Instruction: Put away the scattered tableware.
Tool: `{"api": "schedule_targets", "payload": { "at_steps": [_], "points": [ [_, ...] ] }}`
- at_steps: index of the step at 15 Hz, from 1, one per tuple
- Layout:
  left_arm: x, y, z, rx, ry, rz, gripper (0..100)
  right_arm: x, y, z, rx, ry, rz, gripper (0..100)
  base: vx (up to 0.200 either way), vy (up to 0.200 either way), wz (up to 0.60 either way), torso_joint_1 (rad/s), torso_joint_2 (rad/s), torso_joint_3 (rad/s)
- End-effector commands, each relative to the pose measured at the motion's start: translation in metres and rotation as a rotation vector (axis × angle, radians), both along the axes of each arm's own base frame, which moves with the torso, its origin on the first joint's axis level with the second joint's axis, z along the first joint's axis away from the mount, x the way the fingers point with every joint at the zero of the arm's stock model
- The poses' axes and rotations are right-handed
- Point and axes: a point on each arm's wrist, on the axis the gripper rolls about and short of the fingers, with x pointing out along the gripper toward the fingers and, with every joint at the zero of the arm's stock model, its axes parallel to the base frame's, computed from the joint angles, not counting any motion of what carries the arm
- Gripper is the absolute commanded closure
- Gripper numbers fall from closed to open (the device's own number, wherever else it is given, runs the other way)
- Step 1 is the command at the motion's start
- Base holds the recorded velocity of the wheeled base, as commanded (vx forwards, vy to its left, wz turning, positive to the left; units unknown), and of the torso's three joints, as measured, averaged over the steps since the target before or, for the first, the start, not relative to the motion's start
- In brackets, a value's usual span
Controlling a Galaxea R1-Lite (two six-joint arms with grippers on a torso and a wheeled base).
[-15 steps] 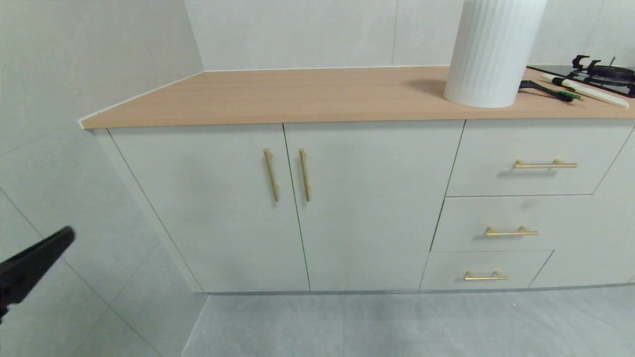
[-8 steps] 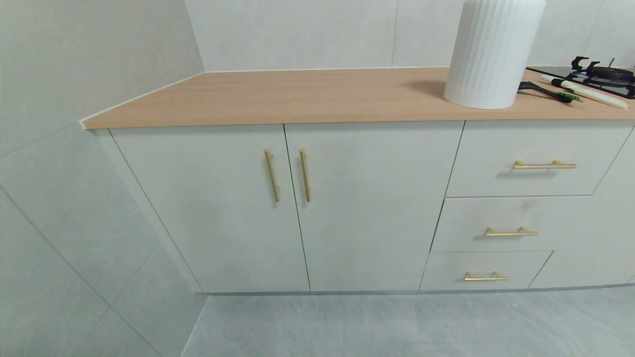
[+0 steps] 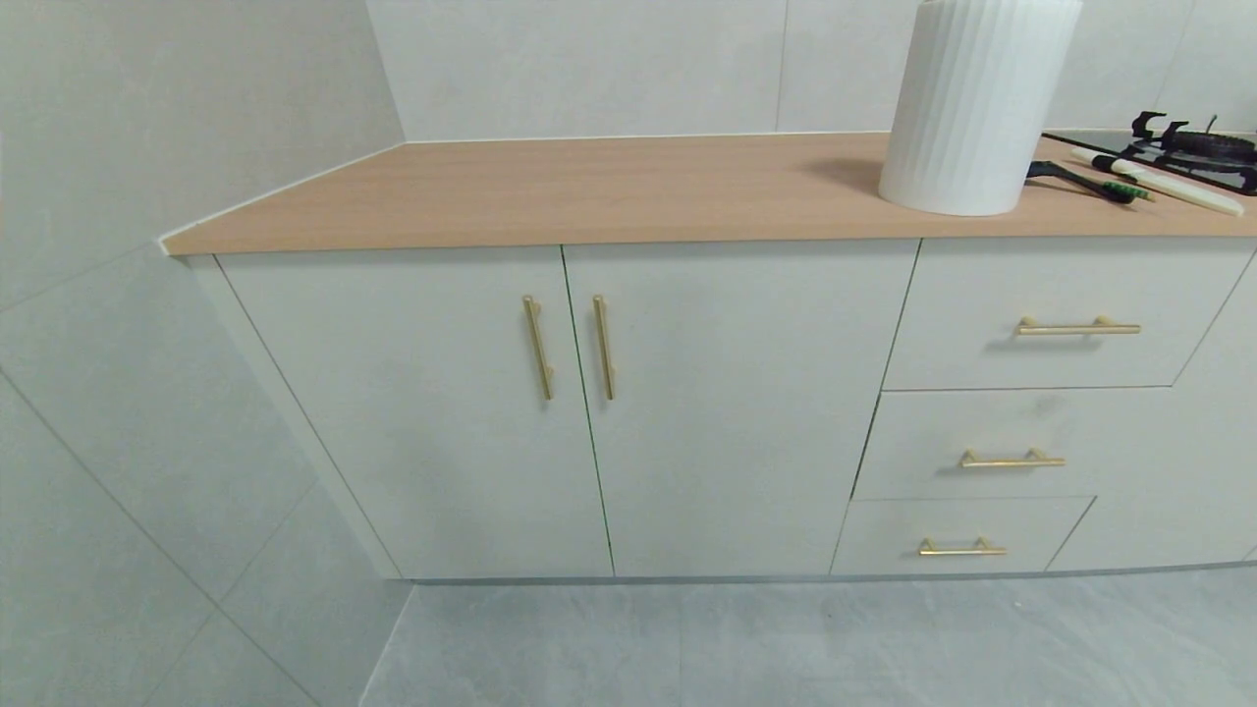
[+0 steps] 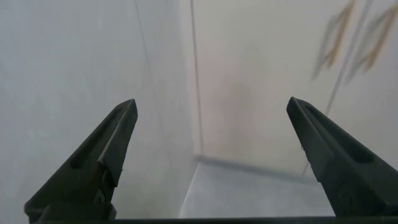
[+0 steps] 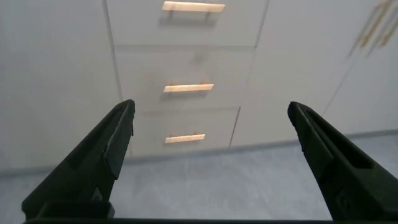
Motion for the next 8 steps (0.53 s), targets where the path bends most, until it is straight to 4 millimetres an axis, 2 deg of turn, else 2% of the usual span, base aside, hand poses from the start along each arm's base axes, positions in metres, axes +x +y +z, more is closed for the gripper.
{"api": "schedule_targets", "payload": {
  "at_steps": [1, 4, 5, 8],
  "points": [
    [0.0054, -0.0017, -0.0275, 0.0, 0.088, -0.029, 0, 0.0021, 0.0003, -0.0076, 0.0, 0.043, 0.014, 0, 0.0, 0.0, 0.0, 0.0, 0.0, 0.0],
    [0.0063, -0.0068, -0.0277, -0.014, 0.08, -0.263, 0, 0.0025, 0.0023, -0.0082, 0.025, 0.043, 0.107, 0, 0.0, 0.0, 0.0, 0.0, 0.0, 0.0],
    [0.0064, -0.008, -0.0324, -0.022, 0.125, -0.319, 0, 0.0026, 0.0037, -0.0087, 0.029, 0.048, 0.167, 0, 0.0, 0.0, 0.0, 0.0, 0.0, 0.0],
    [0.0064, -0.008, -0.031, -0.044, 0.108, -0.318, 0, 0.0029, 0.0053, -0.0135, 0.05, 0.096, 0.245, 0, 0.0, 0.0, 0.0, 0.0, 0.0, 0.0]
  ]
}}
